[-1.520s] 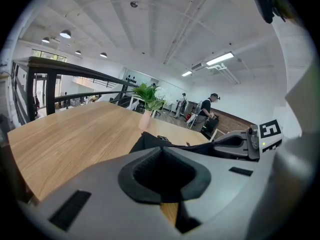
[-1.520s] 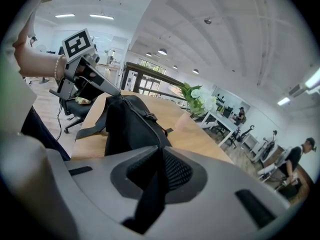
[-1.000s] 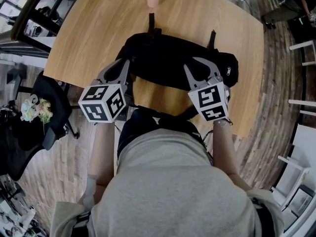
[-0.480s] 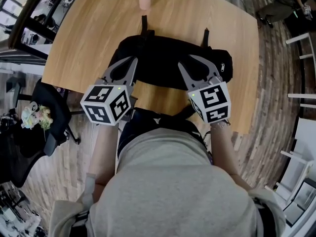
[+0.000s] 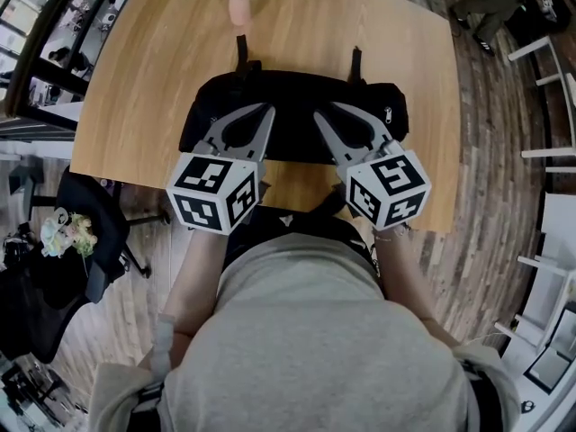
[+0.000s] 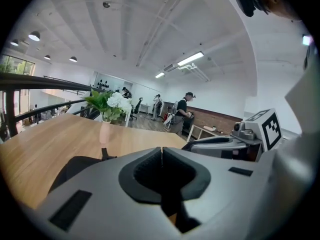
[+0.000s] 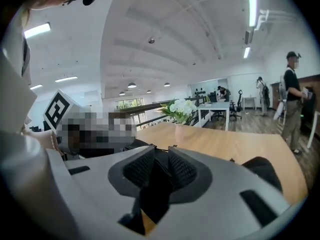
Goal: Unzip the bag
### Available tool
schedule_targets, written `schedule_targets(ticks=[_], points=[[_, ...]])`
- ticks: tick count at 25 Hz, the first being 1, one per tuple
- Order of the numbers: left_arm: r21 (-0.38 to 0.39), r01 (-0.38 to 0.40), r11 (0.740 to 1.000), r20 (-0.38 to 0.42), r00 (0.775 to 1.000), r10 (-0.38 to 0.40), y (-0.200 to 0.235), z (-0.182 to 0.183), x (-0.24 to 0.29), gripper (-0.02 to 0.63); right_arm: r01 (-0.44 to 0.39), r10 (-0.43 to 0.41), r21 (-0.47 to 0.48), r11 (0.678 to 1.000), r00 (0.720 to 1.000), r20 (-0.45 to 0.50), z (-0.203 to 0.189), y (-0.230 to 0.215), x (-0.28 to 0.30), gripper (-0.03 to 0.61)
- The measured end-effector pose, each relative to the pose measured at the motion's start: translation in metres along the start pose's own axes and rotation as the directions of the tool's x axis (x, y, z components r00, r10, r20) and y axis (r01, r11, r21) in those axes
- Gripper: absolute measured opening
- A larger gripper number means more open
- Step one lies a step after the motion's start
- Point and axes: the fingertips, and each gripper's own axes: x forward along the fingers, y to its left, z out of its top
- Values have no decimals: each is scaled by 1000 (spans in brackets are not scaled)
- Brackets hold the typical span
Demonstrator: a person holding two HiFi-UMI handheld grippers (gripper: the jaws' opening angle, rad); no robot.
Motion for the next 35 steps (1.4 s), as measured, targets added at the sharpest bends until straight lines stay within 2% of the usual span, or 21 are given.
schedule_targets(ticks=[6, 10, 14, 19, 23, 29, 35], points=[[46, 69, 997, -31, 997, -67, -25, -2, 13, 23, -12, 10, 59, 998, 999, 36, 8, 6, -13, 81], [68, 96, 993, -35, 995, -94, -37, -3, 18, 23, -6, 2, 76, 997, 999, 54, 12, 4, -20, 31], [79, 109, 991, -35, 994, -106, -42, -3, 17, 23, -1, -5, 96, 995, 998, 63, 11, 5, -24, 6], [84, 108, 991, -50, 993, -104, -41, -8, 12, 21, -25, 17, 122, 992, 998, 68, 4, 13, -25, 6], [107, 80, 991, -75, 995, -72, -36, -15, 10, 20, -47, 32, 155, 987, 995, 96, 5, 19, -23, 6], [102, 65, 993, -98, 994, -55, -32, -23, 10, 17, -17, 11, 139, 990, 999, 46, -4, 21, -17, 6], [100, 77, 992, -141, 988, -63, -31, -33, 14, 17, -24, 22, 140, 990, 1000, 16, -11, 21, -13, 6]])
